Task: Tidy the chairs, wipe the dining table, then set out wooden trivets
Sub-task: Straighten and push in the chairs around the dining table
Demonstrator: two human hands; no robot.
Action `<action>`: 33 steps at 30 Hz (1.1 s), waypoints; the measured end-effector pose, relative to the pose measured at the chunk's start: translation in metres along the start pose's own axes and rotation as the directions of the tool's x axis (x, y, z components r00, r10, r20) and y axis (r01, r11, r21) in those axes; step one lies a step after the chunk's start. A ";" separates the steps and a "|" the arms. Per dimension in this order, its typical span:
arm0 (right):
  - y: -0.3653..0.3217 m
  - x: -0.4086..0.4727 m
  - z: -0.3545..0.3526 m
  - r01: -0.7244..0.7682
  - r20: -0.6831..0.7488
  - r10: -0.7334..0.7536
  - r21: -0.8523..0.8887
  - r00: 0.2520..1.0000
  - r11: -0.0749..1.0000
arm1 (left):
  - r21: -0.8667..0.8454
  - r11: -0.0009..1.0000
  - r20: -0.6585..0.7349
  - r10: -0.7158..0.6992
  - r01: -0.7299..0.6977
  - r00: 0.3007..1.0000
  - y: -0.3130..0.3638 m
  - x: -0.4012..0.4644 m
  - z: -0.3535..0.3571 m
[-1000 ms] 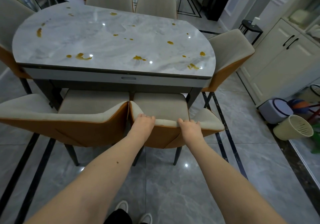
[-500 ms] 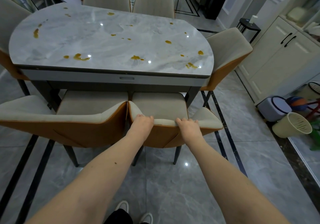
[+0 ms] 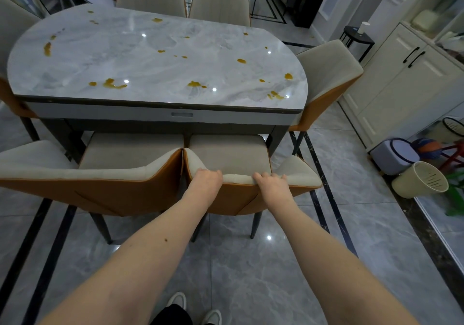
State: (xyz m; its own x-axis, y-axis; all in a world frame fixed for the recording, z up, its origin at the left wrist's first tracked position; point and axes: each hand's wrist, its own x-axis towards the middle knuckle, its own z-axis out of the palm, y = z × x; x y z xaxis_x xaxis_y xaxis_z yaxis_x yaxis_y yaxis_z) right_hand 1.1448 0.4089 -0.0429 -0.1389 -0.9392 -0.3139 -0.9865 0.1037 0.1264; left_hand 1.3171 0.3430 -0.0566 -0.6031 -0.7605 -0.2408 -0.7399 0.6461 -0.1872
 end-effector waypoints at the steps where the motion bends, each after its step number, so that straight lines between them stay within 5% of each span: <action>1: 0.000 0.000 0.000 0.002 -0.002 -0.002 0.000 1.000 1.000 | 0.001 1.000 -0.002 0.004 -0.004 1.000 0.000 0.000 0.000; 26: -0.003 0.000 0.000 -0.029 -0.037 0.029 0.005 0.999 1.000 | -0.047 0.999 0.031 -0.005 0.006 1.000 -0.001 -0.003 -0.009; 33: -0.003 -0.006 -0.003 -0.045 -0.057 0.047 0.033 0.997 0.998 | -0.129 0.991 0.165 -0.024 0.046 0.986 0.000 0.002 -0.022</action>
State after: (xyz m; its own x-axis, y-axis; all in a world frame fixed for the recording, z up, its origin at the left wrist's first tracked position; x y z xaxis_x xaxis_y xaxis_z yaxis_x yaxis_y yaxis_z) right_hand 1.1484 0.4137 -0.0387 -0.1800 -0.9506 -0.2530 -0.9816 0.1569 0.1091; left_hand 1.3094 0.3400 -0.0357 -0.5278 -0.7545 -0.3901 -0.7989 0.5970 -0.0737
